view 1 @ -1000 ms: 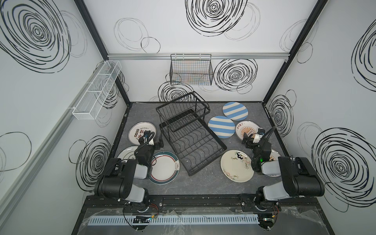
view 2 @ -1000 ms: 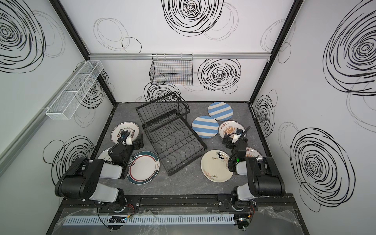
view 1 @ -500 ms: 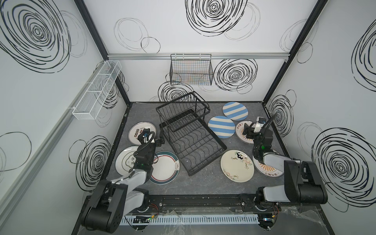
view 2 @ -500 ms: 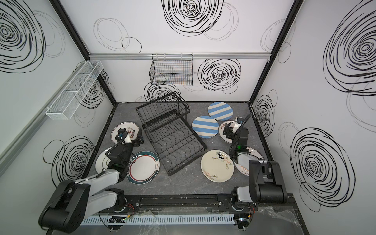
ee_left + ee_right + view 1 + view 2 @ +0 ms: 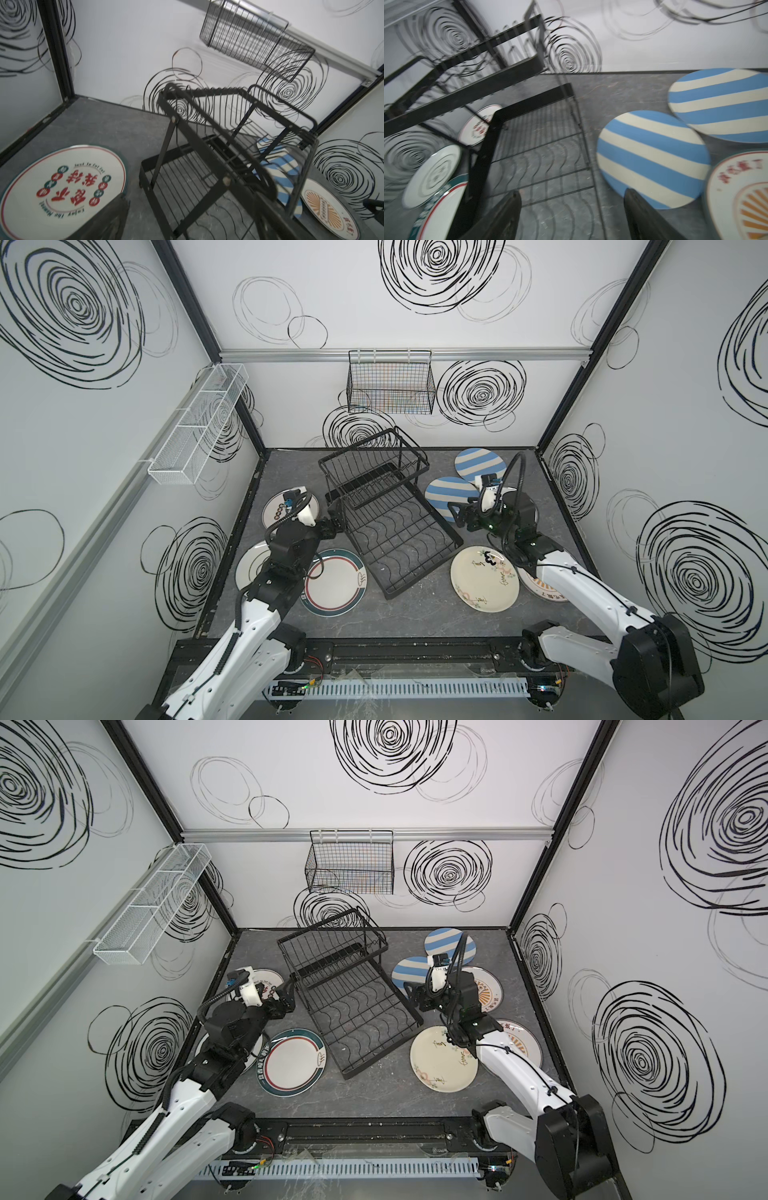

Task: Load plates into a dish rack
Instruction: Move the dish rack to the center of the table.

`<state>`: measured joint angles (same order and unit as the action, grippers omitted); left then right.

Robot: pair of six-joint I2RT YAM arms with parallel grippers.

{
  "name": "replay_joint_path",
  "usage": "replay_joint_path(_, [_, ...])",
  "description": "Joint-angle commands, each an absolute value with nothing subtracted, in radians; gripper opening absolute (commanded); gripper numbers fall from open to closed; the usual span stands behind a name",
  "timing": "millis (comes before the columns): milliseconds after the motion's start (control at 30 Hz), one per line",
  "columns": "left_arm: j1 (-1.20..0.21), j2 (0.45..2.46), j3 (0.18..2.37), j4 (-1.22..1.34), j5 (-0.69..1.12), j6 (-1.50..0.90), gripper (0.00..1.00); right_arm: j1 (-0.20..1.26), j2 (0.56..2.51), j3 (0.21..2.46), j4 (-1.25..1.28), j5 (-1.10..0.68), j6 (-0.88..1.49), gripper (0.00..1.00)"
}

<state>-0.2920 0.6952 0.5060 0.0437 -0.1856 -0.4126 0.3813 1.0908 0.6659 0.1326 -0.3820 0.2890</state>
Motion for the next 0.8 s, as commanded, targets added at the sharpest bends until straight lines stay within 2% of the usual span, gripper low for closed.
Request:
replay_joint_path(0, [-0.198, 0.672, 0.442, -0.112, -0.079, -0.528, 0.96, 0.488, 1.042, 0.639, 0.060, -0.462, 0.400, 0.81])
replay_joint_path(167, [-0.021, 0.771, 0.428, -0.120, 0.073, -0.573, 0.96, 0.807, 1.063, 0.572, 0.262, -0.357, 0.639, 0.80])
replay_joint_path(300, [-0.019, 0.792, 0.405, -0.084, 0.061, -0.592, 0.96, 1.011, 1.200, 0.608, 0.366, -0.270, 0.742, 0.80])
replay_joint_path(400, [-0.021, 0.779, 0.381, -0.081, 0.037, -0.603, 0.96, 1.088, 1.310, 0.705, 0.277, -0.225, 0.759, 0.79])
replay_joint_path(500, [-0.030, 0.727, 0.345, -0.066, 0.048, -0.629, 0.96, 1.102, 1.371, 0.766, 0.197, -0.186, 0.718, 0.79])
replay_joint_path(767, [-0.029, 0.660, 0.310, -0.084, 0.083, -0.665, 0.96, 1.162, 1.485, 0.884, -0.053, -0.025, 0.476, 0.78])
